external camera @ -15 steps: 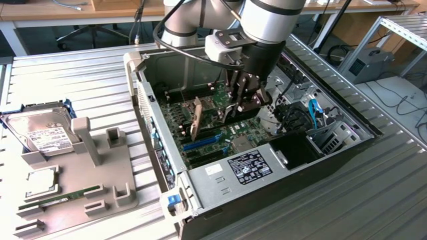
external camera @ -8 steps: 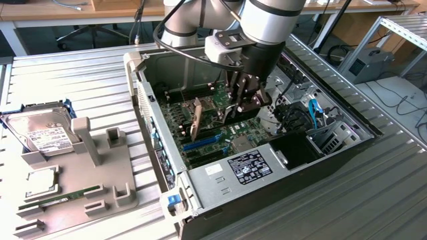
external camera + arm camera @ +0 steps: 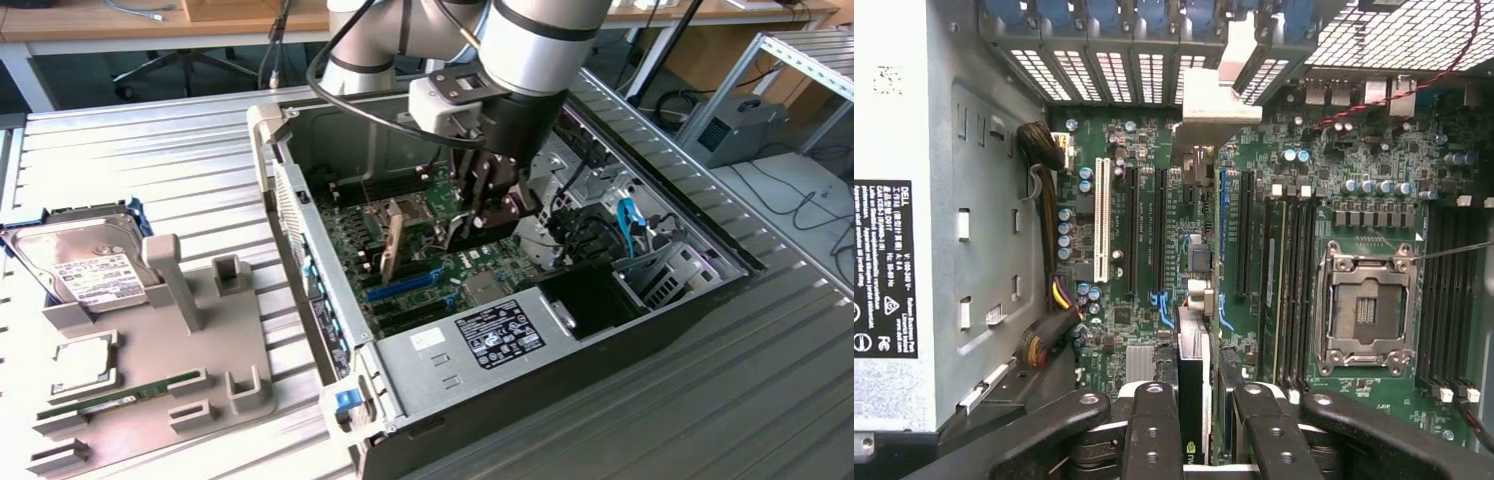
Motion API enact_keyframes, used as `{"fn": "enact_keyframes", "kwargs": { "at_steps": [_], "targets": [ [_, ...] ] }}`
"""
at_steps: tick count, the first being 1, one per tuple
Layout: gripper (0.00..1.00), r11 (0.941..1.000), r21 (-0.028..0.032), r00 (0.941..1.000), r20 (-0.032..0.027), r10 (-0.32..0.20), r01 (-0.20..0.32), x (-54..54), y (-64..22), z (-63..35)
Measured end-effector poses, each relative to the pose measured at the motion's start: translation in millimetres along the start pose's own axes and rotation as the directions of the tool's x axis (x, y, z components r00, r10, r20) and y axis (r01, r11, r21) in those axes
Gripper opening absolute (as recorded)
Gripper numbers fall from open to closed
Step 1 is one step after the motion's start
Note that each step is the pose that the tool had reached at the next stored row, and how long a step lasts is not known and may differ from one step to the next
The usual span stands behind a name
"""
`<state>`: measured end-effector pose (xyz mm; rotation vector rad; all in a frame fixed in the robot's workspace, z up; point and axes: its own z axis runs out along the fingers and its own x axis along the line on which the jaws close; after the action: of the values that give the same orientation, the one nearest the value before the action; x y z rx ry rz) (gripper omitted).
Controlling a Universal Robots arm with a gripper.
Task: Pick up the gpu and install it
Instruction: 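Insert the gpu into the slot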
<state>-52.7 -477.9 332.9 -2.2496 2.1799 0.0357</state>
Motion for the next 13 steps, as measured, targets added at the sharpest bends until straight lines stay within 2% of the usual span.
{"fn": "enact_keyframes", "kwargs": {
  "at_steps": [13],
  "targets": [
    [0.26, 1.0, 0.0, 1.0, 0.0, 0.0, 0.0, 0.1, 0.0, 3.7]
  ]
}}
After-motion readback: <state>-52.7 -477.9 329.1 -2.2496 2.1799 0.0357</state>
